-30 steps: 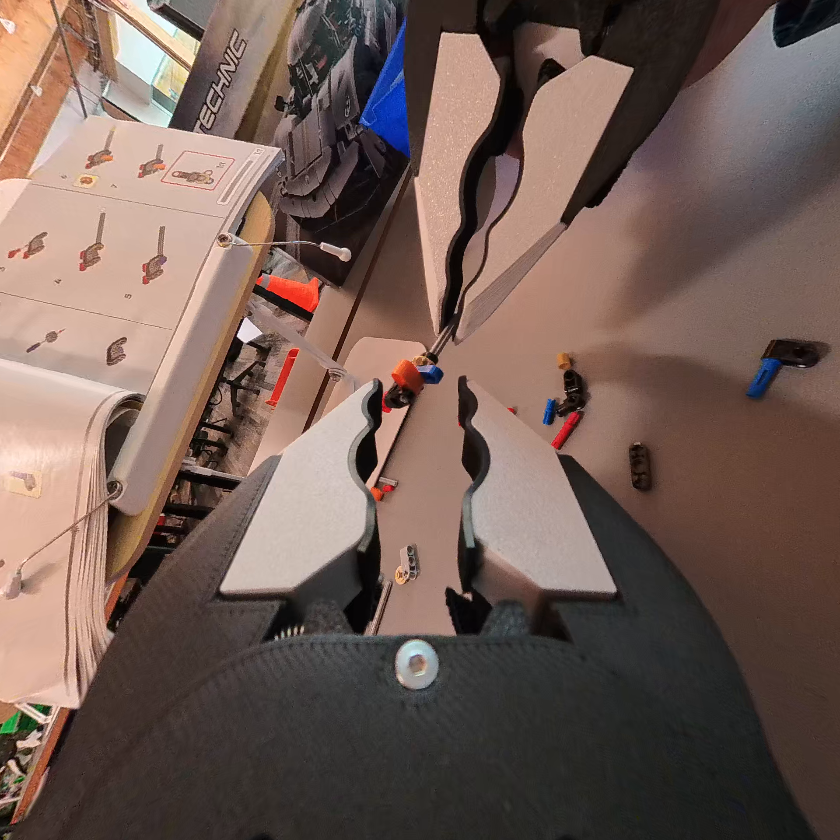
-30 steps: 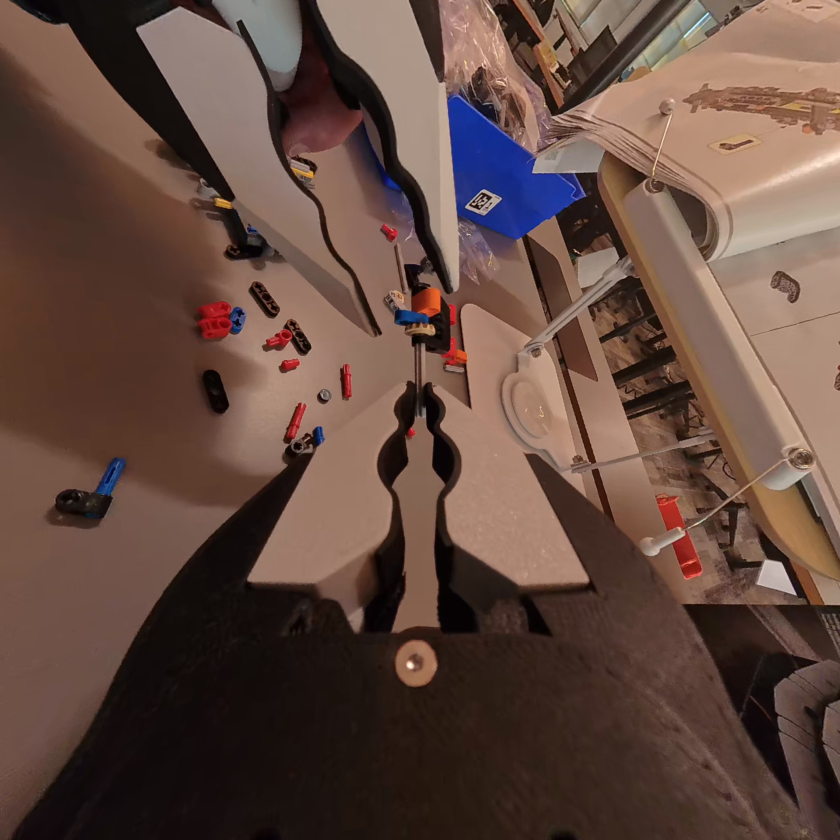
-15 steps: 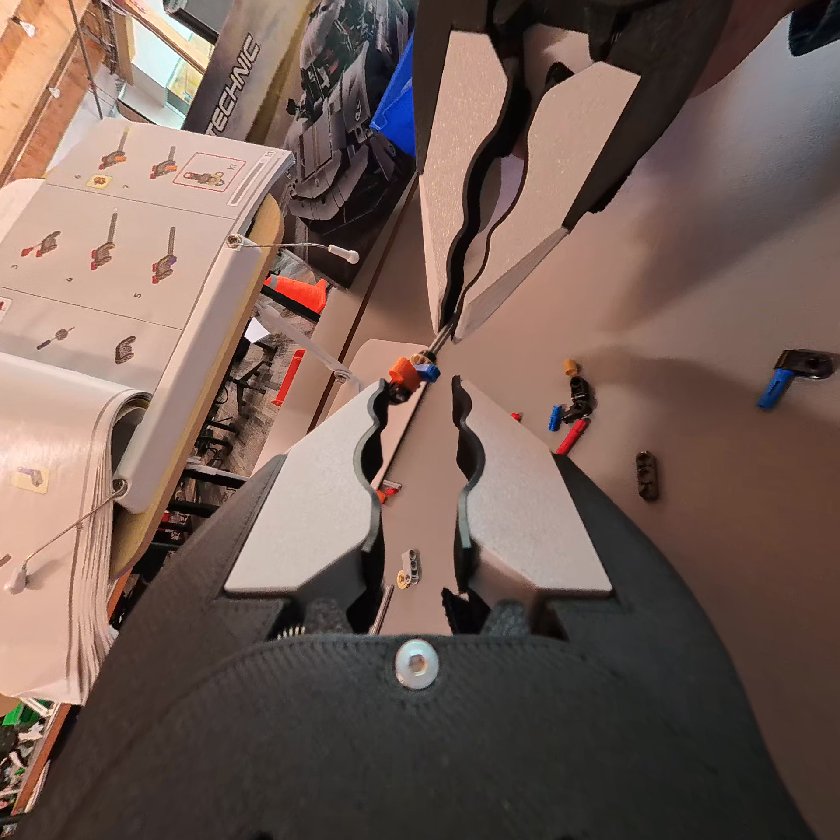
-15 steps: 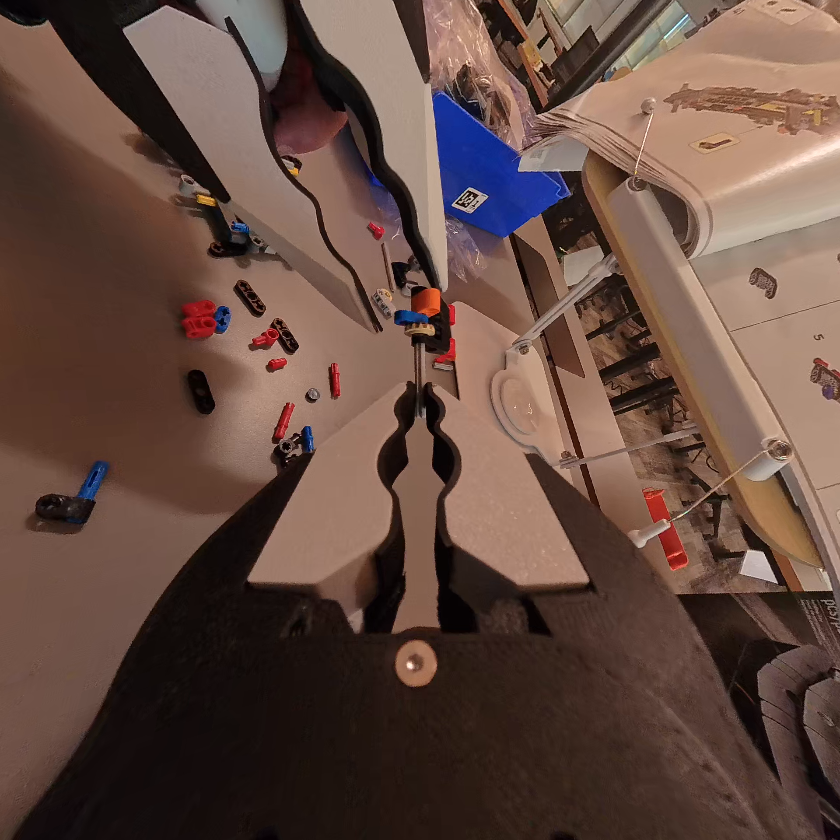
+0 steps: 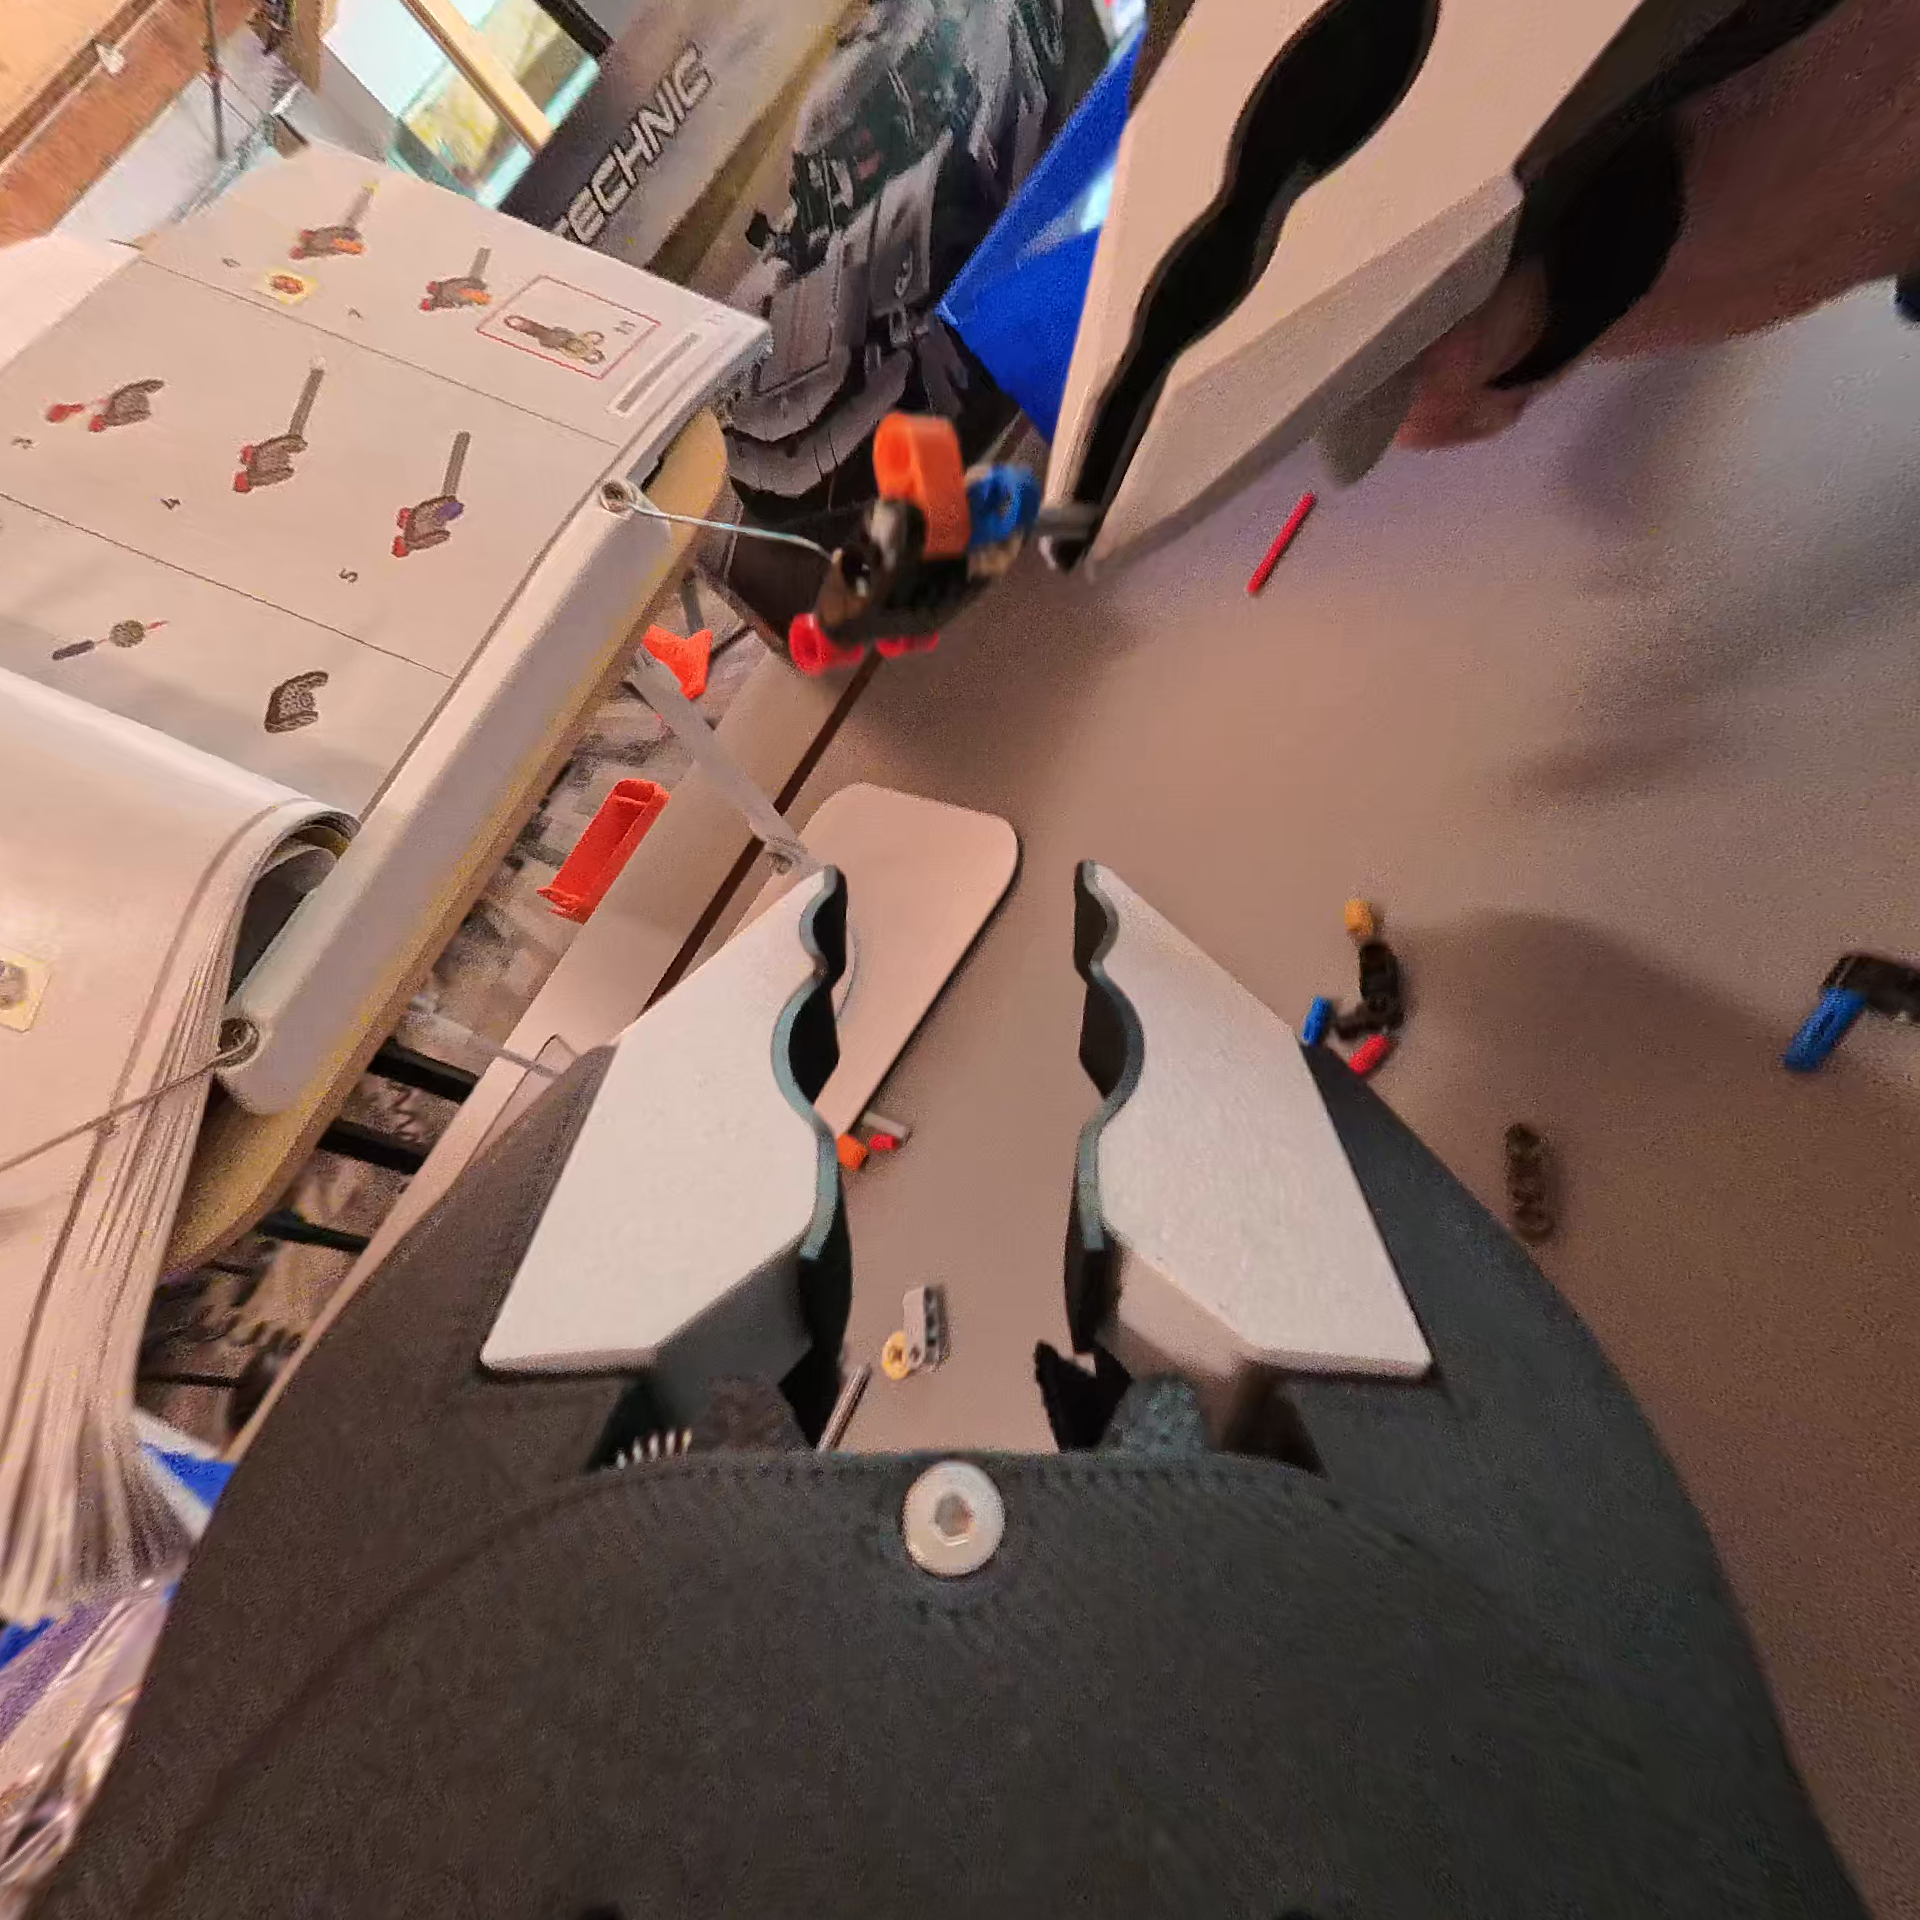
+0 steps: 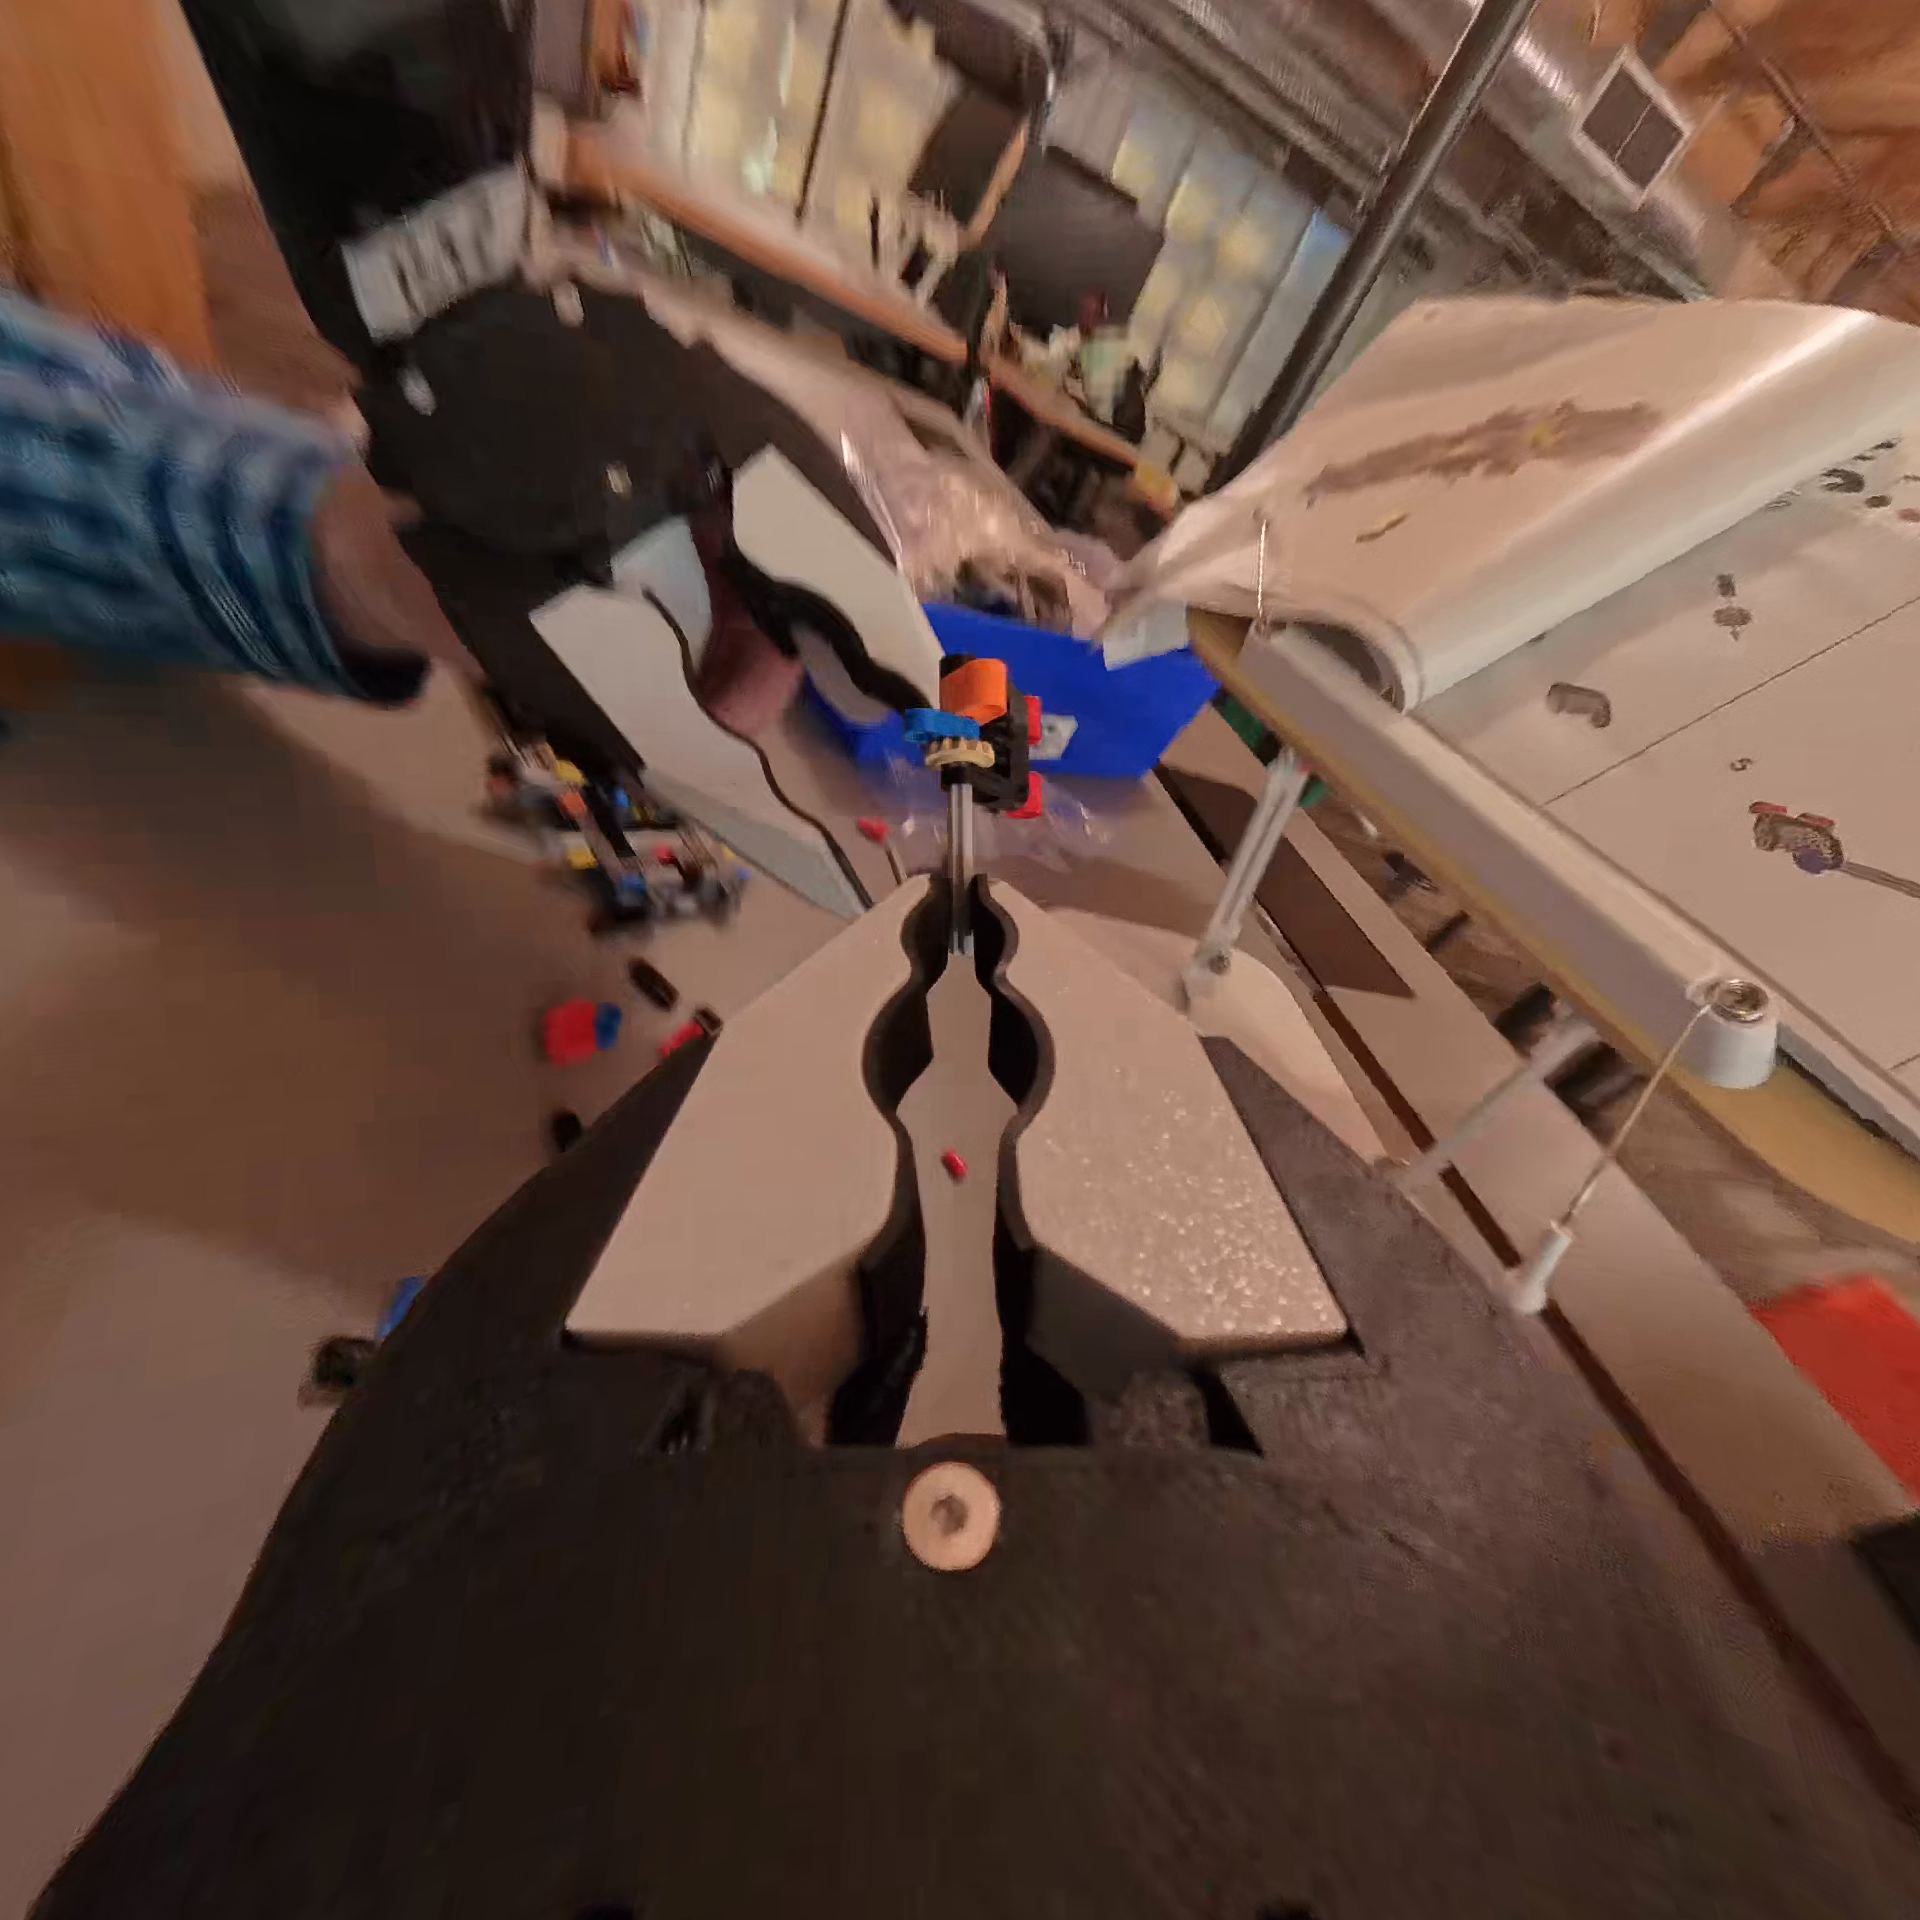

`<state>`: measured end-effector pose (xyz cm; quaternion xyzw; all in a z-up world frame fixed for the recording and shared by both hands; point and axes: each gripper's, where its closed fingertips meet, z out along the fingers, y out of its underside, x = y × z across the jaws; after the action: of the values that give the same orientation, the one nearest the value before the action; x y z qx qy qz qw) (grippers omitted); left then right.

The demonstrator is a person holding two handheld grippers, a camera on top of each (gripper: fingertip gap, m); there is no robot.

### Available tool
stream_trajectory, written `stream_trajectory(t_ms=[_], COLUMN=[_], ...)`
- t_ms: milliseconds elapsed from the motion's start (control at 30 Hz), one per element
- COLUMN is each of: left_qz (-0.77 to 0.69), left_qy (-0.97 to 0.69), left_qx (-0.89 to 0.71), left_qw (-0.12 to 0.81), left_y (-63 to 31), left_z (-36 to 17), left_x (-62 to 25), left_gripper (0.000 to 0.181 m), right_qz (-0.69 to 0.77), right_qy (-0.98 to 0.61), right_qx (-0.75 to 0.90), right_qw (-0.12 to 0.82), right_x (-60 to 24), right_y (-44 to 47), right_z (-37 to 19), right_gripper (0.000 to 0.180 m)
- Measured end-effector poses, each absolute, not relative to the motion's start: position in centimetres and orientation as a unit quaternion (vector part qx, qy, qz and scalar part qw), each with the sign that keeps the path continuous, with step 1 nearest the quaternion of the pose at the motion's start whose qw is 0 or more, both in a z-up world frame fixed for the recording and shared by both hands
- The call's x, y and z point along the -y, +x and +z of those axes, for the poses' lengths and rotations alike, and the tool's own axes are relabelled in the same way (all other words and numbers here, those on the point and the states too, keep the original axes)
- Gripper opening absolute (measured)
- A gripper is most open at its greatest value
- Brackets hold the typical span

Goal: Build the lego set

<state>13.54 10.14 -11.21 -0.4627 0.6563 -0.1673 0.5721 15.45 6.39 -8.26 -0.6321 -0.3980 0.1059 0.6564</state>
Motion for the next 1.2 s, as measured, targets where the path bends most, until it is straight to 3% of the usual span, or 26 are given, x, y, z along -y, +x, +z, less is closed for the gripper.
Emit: stream_trajectory(t_ms=[133, 400, 633, 733, 1200], left_qz=[-0.218, -0.305, -0.389, -0.383, -0.445], left_qy=[-0.462, -0.430, -0.399, -0.395, -0.413], left_qx=[-0.638, -0.628, -0.682, -0.694, -0.647], left_qw=[0.576, 0.572, 0.474, 0.465, 0.461], left_y=[14.5, 15.5, 15.5, 15.8, 16.0], left_z=[-9.6, -5.4, -5.3, -6.0, -6.0], left_x=[-9.6, -7.7, -5.2, -4.8, -5.0], left_gripper=[0.043, 0.042, 0.037, 0.020, 0.011], right_qz=[0.249, 0.345, 0.378, 0.390, 0.398], right_qy=[-0.600, -0.583, -0.584, -0.587, -0.588], right_qx=[0.341, 0.349, 0.374, 0.377, 0.345], right_qw=[0.679, 0.648, 0.614, 0.602, 0.614], right_x=[-5.2, -4.0, -3.3, -3.2, -3.9], right_y=[16.5, 16.7, 15.9, 15.8, 16.6], right_z=[-5.5, -5.3, -6.3, -6.6, -6.2], right_gripper=[0.000, 0.000, 0.000, 0.000, 0.001])
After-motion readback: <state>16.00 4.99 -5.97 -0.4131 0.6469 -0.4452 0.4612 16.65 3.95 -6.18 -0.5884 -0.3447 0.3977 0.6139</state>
